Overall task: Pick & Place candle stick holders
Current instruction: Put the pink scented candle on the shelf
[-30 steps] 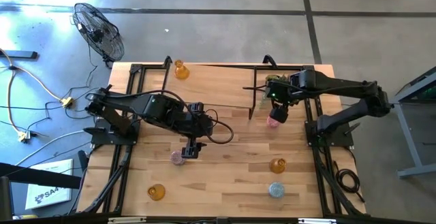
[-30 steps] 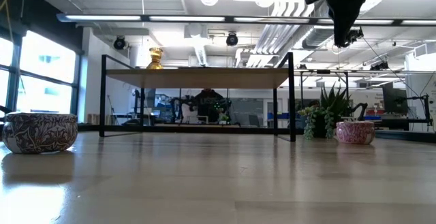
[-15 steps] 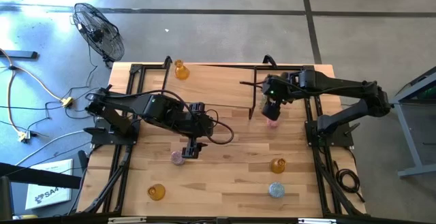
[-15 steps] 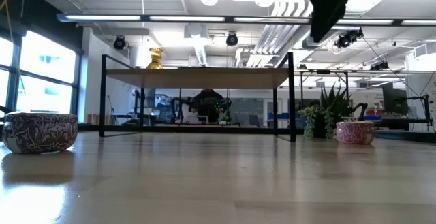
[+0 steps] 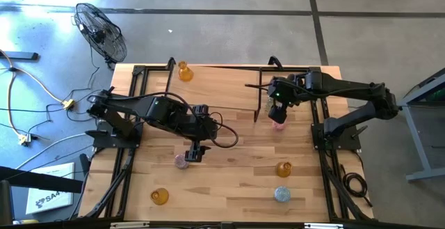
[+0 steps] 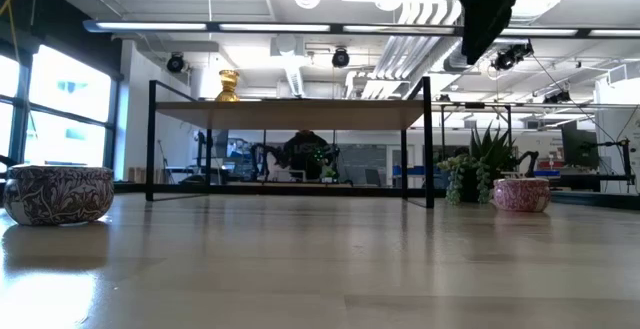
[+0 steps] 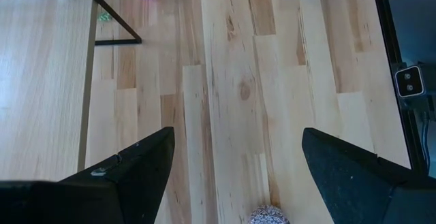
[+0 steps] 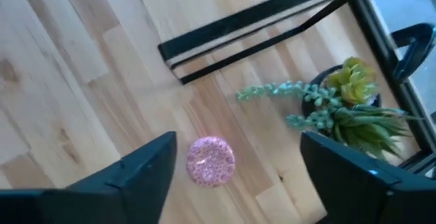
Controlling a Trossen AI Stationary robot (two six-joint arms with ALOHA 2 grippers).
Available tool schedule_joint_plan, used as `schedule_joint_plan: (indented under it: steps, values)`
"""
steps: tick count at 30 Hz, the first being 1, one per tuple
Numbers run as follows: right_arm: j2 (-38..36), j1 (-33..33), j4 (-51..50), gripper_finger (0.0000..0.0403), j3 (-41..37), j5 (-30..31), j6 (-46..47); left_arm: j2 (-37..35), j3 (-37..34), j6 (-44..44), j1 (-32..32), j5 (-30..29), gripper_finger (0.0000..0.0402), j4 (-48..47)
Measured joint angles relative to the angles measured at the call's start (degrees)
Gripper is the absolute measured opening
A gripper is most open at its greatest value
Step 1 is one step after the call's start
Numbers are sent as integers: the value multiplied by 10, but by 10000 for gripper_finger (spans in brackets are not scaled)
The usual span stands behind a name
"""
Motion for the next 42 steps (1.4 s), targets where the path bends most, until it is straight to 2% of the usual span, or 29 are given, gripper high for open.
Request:
schedule_joint_plan:
  steps: [4, 8, 22, 28, 30, 36, 42]
  values:
    - [0, 0, 3, 369, 0, -52, -6, 0, 0, 0, 0, 0, 314, 0]
    - [0, 0, 19, 389, 0, -68, 16, 0, 0, 0, 0, 0, 314, 0]
    - [0, 0, 91, 391, 0, -62, 27, 0, 0, 9, 0, -1, 314, 4]
    - [0, 0, 131, 390, 0, -14, -45, 0, 0, 15, 0, -1, 314, 4]
    - [-1, 0, 110, 388, 0, -1, -34, 0, 0, 15, 0, -1, 314, 1]
    - [16, -17, -60, 387, 0, -20, 2, 0, 0, 15, 0, 0, 314, 0]
    - [39, -10, -86, 387, 0, -7, 42, 0, 0, 15, 0, 0, 314, 0]
